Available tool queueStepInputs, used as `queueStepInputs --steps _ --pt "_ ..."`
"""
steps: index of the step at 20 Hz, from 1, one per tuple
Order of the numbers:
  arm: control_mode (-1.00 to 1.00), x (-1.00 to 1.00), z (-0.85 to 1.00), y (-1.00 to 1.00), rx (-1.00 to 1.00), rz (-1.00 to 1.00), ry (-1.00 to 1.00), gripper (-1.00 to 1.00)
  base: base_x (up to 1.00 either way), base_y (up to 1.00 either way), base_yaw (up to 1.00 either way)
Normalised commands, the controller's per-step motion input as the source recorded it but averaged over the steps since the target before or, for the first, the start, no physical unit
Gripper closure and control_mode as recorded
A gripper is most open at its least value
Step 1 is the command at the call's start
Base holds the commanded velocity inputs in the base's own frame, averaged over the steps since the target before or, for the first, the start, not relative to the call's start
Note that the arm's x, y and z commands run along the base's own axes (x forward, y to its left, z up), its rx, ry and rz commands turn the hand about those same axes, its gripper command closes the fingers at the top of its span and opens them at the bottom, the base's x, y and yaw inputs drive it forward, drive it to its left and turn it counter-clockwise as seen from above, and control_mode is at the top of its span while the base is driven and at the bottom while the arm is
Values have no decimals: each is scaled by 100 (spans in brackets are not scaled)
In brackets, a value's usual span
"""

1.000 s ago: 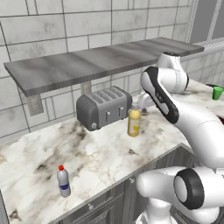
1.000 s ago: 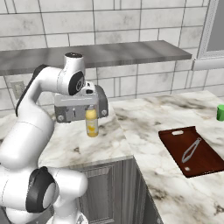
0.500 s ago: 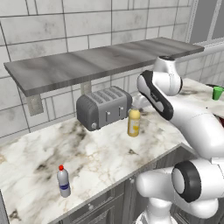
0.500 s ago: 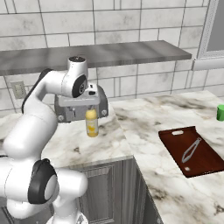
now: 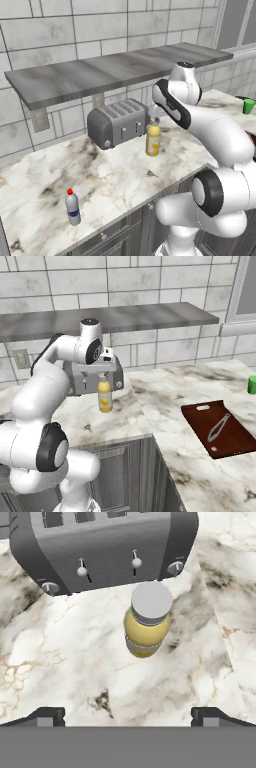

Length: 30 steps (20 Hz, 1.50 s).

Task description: Place the drinks on the dining counter in a tight cluster.

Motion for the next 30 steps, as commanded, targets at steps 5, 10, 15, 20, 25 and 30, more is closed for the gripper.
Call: queueStepInputs --steps 5,10,15,20,25,30 --pt "-100 37 -3 0 0 -9 -2 -100 0 0 0" --pt "-100 15 -20 -1 0 0 0 -100 0 0 0" --pt "-100 17 -17 0 0 0 0 -100 0 0 0" --pt "-100 18 0 0 0 0 0 -100 0 0 0" --pt "-100 20 0 0 0 0 0 -100 0 0 0" --pt "-100 11 -2 0 0 0 0 -100 0 0 0"
